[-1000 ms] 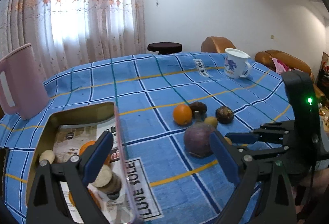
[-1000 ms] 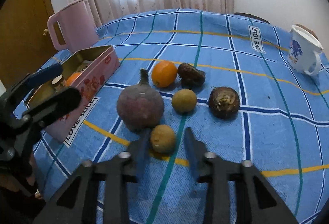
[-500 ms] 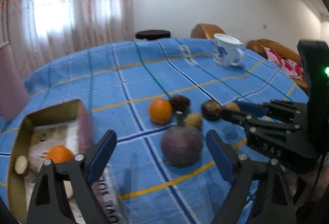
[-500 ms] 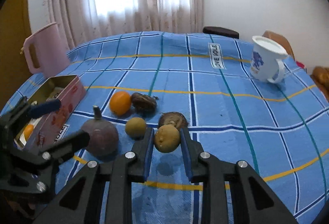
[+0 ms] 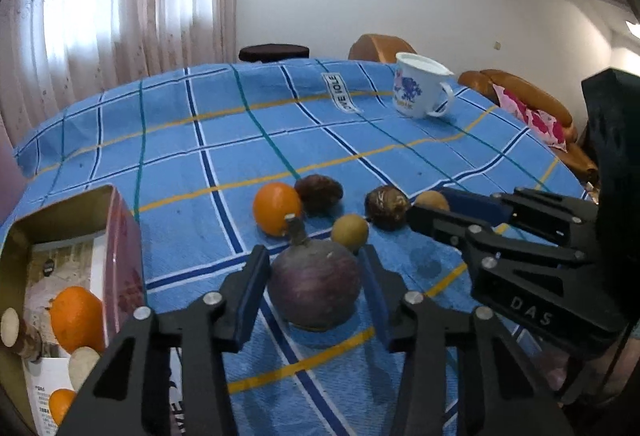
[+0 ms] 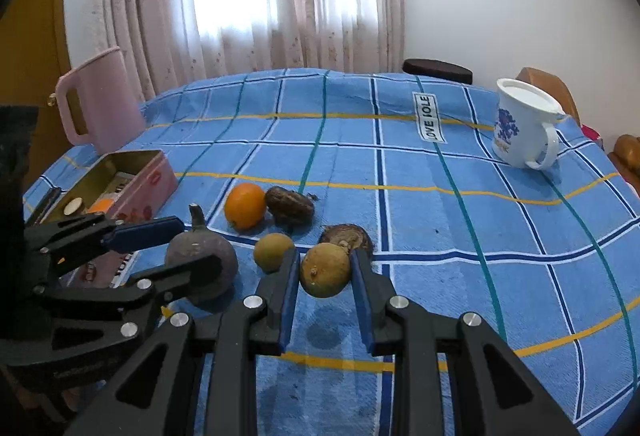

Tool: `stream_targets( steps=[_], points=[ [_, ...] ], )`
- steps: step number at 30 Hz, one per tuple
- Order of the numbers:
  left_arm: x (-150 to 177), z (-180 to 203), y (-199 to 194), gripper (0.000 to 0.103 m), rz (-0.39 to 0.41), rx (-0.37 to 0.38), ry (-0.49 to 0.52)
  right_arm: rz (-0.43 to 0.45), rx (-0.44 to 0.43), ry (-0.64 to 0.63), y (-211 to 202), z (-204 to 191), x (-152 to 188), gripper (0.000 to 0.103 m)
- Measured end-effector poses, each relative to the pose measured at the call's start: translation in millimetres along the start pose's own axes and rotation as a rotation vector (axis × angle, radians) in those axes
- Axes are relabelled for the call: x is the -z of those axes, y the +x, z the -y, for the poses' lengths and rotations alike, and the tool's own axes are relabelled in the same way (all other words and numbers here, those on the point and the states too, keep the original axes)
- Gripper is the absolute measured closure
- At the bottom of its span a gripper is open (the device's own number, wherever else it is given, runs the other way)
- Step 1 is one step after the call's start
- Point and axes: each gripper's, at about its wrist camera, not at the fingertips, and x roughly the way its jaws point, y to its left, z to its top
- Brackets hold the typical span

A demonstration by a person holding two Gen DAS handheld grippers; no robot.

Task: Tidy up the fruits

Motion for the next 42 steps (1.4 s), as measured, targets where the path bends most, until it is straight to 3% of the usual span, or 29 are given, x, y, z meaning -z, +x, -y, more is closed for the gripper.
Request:
stream_targets(
  steps=[10, 12, 13, 15, 18, 21, 25, 35, 42],
  points=[
    [-2, 2, -2, 0.061, 0.013, 0.01, 0.012, 0.016, -0.011, 0.01, -3, 0, 0, 0.075],
    [-2, 4, -1, 0.051, 0.008, -0.013, 0.02, 0.014, -0.011, 0.009, -2, 0, 0, 0.075],
    [-2, 5, 1, 0.039, -0.002, -0.03, 0.021, 0.015, -0.01, 0.009, -2, 0, 0, 0.075],
    [-3, 4, 4, 0.032, -0.013, -0.042, 0.02, 0.016, -0.009, 0.01, -3, 0, 0, 0.075],
    [-2, 8, 6, 0.035, -0.024, -0.031, 0.04, 0.017, -0.01, 0.013, -2, 0, 0, 0.075],
    [-2, 10, 12, 0.049, -0.059, -0.014, 0.057, 0.011, -0.011, 0.015, -2, 1, 1, 0.075],
    [-2, 3, 10, 0.05, -0.054, 0.01, 0.024, 0.011, -0.01, 0.013, -1, 1, 0, 0.075],
    [1, -5, -19, 0.05, 0.102, -0.049, -0.023, 0.092, -0.018, 0.007, -17, 0, 2, 0.075],
    [3, -7, -29, 0.05, 0.16, -0.079, -0.036, 0.134, -0.017, -0.009, -25, -3, 3, 0.076]
  ],
)
